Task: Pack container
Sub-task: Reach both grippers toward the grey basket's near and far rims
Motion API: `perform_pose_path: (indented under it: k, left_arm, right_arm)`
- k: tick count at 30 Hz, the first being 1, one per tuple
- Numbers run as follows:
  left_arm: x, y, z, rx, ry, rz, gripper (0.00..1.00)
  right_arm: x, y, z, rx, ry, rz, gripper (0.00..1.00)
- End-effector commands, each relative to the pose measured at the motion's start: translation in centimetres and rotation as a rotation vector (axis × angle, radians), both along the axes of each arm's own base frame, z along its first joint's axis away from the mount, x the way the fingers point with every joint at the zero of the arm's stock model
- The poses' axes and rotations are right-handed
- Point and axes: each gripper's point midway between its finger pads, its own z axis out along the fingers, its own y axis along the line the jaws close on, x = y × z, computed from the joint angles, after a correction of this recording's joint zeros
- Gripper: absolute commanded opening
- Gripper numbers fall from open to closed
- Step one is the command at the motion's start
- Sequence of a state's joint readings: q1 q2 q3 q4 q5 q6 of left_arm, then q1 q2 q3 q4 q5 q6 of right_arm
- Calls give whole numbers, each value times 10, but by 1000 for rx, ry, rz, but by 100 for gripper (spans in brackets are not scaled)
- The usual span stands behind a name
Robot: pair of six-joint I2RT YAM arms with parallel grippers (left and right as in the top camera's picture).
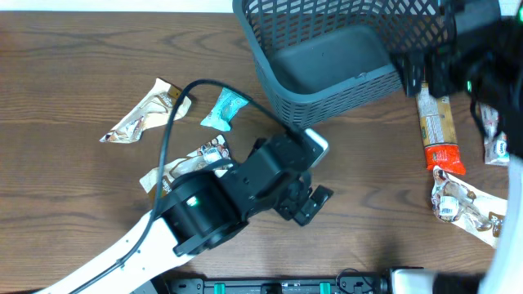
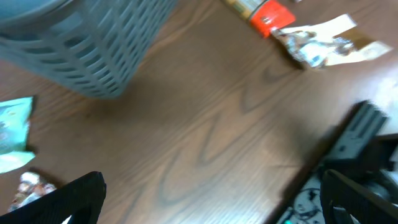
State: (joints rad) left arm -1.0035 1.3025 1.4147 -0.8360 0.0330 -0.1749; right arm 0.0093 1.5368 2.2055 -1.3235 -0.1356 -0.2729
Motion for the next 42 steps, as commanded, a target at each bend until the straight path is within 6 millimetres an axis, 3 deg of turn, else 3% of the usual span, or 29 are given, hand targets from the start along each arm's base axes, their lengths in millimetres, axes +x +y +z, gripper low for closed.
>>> perform_pose_path:
  k: [1, 3, 8, 16, 24, 25, 26, 27, 30, 31, 37, 42]
  left_arm:
    - [9, 5, -6, 76, -27, 27, 99]
    - [5, 8, -10, 99, -10, 24, 99]
    - [-7, 5, -15, 120, 4, -7, 99]
    - [-15, 0, -16, 18, 152, 176, 99]
    - [-16, 2, -18, -20, 218, 267, 99]
    - [-17, 3, -19, -14, 220, 268, 97]
    - [-17, 4, -20, -8, 222, 268, 86]
    - [-17, 4, -21, -4, 223, 269, 71]
    - [-13, 5, -24, -2, 204, 284, 6]
    - [-11, 5, -24, -2, 197, 294, 6]
    - [9, 9, -18, -31, 126, 402, 6]
    - [38, -20, -11, -81, -2, 376, 6]
  right_arm:
    - [30, -10, -10, 18, 24, 58, 99]
    - [48, -23, -20, 43, 39, 64, 99]
    - [78, -32, -47, 134, 73, 152, 99]
    - [105, -23, -95, 196, 178, 217, 99]
    - [115, -1, -108, 162, 182, 299, 99]
    - [116, -1, -107, 160, 176, 299, 92]
    - [117, -2, -106, 155, 170, 295, 83]
    - [119, -4, -106, 146, 165, 289, 68]
    - [124, -10, -105, 117, 150, 264, 10]
    - [126, -13, -105, 111, 146, 252, 2]
    - [143, -24, -94, 137, 91, 144, 1]
    - [147, -31, -98, 110, 88, 131, 2]
